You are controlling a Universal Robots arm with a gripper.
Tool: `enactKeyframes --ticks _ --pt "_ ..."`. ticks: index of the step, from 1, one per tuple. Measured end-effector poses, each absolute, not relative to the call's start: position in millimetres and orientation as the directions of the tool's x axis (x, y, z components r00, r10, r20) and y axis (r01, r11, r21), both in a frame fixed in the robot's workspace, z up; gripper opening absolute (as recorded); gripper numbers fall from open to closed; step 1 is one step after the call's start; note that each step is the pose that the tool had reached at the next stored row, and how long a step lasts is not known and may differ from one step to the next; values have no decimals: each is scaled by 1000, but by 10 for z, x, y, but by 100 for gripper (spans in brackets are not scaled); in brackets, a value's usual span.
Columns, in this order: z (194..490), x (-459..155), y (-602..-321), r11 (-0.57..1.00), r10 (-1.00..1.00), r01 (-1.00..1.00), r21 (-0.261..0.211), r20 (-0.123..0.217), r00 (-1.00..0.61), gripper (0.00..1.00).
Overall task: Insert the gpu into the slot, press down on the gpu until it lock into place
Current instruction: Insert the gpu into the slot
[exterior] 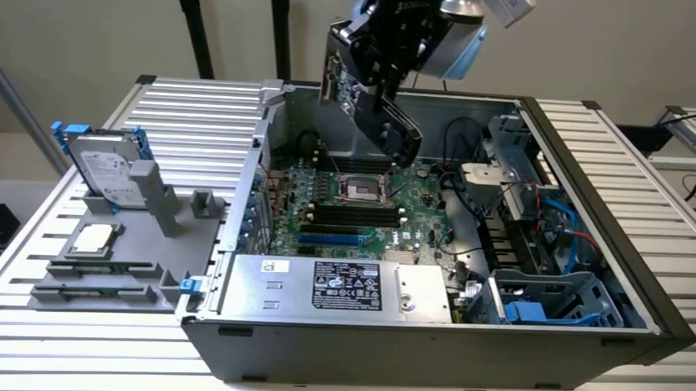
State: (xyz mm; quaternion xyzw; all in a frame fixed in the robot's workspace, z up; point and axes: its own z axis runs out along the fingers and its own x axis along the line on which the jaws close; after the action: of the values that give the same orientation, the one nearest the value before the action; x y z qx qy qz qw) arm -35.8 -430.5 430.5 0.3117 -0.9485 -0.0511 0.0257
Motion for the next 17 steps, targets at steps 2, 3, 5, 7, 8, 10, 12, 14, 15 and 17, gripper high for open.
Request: enactKeyframes --ticks 2,3,5,7,8,10,12,14,15,17 --pt "4302 -358 -4305 782 -617 -611 121 10 -787 26" --pt "4301 -358 -4305 773 -628 -622 125 7 -778 26" --pt "4298 -358 -4305 754 -649 -644 133 1 -760 26" --pt "4295 -358 -4306 733 -671 -665 141 -6 -741 26" --pt "4294 -358 -4306 722 -682 -676 144 -9 -731 26" --pt "4290 -358 -4305 699 -706 -699 149 -14 -708 26" --pt "4287 -358 -4305 673 -731 -724 152 -17 -683 26" --pt "4282 -359 -4306 646 -755 -748 154 -19 -656 26" --pt "4279 -359 -4306 632 -767 -759 154 -20 -642 26" --pt "4275 -359 -4306 603 -789 -782 156 -21 -613 26"
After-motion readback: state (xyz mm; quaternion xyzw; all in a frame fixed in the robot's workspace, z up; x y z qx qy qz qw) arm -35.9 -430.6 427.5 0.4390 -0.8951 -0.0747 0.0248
